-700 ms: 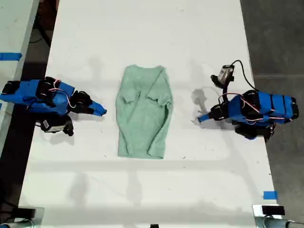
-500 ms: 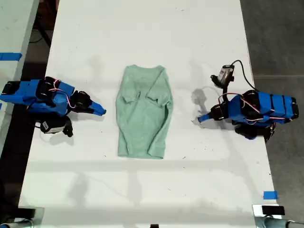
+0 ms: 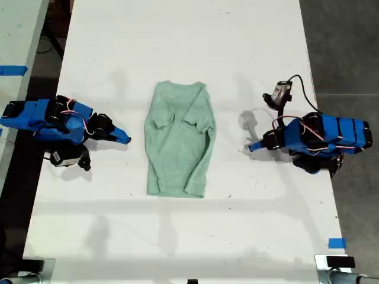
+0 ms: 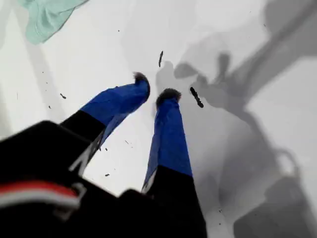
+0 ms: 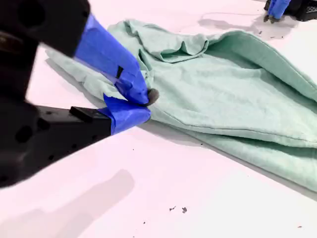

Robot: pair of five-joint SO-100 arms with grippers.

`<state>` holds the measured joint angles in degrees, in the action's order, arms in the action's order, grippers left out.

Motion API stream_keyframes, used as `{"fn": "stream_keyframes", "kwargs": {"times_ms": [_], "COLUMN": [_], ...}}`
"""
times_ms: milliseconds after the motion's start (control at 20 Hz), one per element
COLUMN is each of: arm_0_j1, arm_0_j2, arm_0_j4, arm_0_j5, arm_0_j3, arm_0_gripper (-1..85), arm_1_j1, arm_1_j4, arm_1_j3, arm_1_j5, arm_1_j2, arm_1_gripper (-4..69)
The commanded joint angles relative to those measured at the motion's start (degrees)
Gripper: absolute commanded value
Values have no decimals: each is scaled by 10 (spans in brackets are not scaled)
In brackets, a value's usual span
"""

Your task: Fold t shirt

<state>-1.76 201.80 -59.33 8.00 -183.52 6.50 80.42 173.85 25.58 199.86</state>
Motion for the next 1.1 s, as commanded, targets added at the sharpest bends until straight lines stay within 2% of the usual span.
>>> {"fn": "stream_keyframes", "kwargs": {"times_ms": [0,300,400,550,800,1050], "arm_0_j1": [6,15,25,60,101,167], "arm_0_j2": [5,-8,-86,-358,-652,-832], "arm_0_j4": [1,-6,1,33,-59,-103], "arm_0_j5": [-3,41,62,78,85,163], "arm_0_j3": [-11,45,89,255,563,745], "arm_0_gripper": [-1,-1,-1,-1,-1,-1], "arm_1_j1": [5,-7,-4,-26,-86,-173], "arm_1_j4": [-13,18,47,47,59,46], "arm_1_j3": [34,-35,-152,-373,-627,-878], "arm_1_j5": [4,-49,-59,-64,-120,-193], "arm_1_j2": [6,-15,-120,-411,-681,-966], "arm_1_gripper": [14,6,5,3,2,12]}}
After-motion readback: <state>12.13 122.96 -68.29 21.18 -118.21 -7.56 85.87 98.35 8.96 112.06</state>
